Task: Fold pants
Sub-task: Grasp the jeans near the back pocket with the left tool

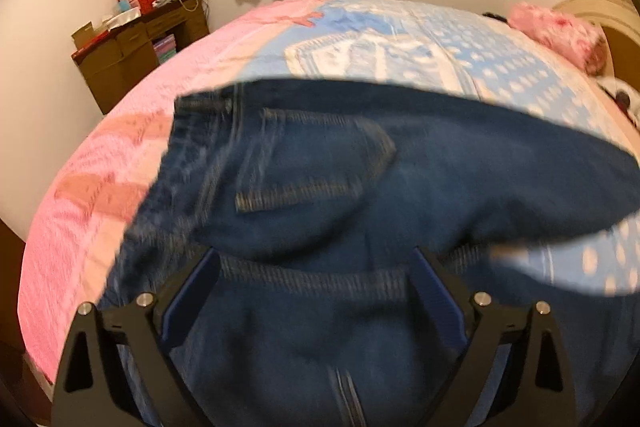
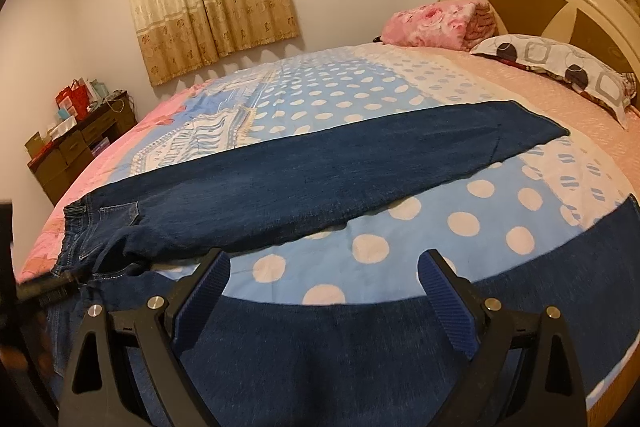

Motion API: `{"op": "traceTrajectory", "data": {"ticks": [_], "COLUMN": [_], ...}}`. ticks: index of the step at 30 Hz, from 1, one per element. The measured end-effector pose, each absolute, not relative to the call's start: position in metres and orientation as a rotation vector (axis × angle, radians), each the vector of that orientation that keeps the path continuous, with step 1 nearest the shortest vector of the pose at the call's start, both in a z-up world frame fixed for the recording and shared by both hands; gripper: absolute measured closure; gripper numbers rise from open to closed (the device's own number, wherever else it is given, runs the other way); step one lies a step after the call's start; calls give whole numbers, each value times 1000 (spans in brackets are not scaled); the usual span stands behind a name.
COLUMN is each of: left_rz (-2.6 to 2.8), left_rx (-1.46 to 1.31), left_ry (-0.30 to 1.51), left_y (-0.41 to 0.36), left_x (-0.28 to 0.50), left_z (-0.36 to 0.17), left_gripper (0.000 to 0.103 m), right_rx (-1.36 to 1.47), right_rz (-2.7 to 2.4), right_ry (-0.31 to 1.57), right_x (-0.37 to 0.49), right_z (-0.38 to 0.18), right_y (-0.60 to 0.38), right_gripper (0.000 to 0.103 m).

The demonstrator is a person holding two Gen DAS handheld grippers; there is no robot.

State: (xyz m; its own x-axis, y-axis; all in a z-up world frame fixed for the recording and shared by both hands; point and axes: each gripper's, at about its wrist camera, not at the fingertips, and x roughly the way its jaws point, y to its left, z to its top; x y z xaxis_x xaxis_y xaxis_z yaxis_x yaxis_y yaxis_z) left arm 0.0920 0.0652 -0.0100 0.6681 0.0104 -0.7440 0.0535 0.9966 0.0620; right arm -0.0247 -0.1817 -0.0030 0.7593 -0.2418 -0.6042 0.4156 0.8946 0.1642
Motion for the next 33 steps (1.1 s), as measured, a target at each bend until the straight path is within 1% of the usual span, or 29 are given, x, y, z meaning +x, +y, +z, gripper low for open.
{"op": "traceTrajectory", "data": {"ticks": [3, 5, 6, 9, 11, 14, 18, 21, 23, 24, 26, 29, 30, 31, 33], "left_rz": [36, 106, 141, 251, 311, 431, 601, 634, 617, 589, 489, 318, 271, 219, 105], "left_rx": [38, -29, -81, -185, -231, -311, -377, -313, -231, -195, -91, 144, 221, 292, 370], "left_ry": [823, 850, 869, 892, 924, 1002, 1006, 982, 989, 994, 950, 848, 828, 811, 801], "left_y": [68, 70, 71, 70, 67, 62, 59, 49, 43, 40, 30, 7, 2, -2, 3], "left_x": [129, 165, 186, 230, 254, 279, 291, 299, 303, 303, 297, 288, 287, 287, 292], "left_z": [2, 5, 4, 2, -3, -17, -31, -34, -35, -33, -22, -7, -5, -4, -3], "left_gripper": [6, 6, 7, 13, 13, 14, 16, 16, 20, 25, 26, 22, 17, 15, 16], "right_rx": [293, 285, 280, 254, 238, 232, 267, 286, 286, 289, 297, 311, 306, 299, 277], "right_rz": [-355, -352, -352, -346, -345, -344, -348, -351, -358, -358, -348, -325, -327, -332, -344], "right_ry": [616, 615, 616, 620, 625, 635, 664, 668, 663, 662, 664, 679, 683, 682, 672], "right_x": [-15, -7, -4, 6, 10, 15, 20, 23, 22, 21, 21, 27, 30, 31, 32], "right_z": [-4, -2, -2, -1, -2, -5, -15, -19, -20, -21, -22, -21, -19, -17, -12], "right_y": [-186, -188, -189, -192, -195, -205, -223, -232, -236, -238, -242, -252, -256, -258, -260], "right_gripper": [7, 7, 7, 7, 7, 7, 7, 7, 7, 7, 7, 7, 7, 7, 7]}}
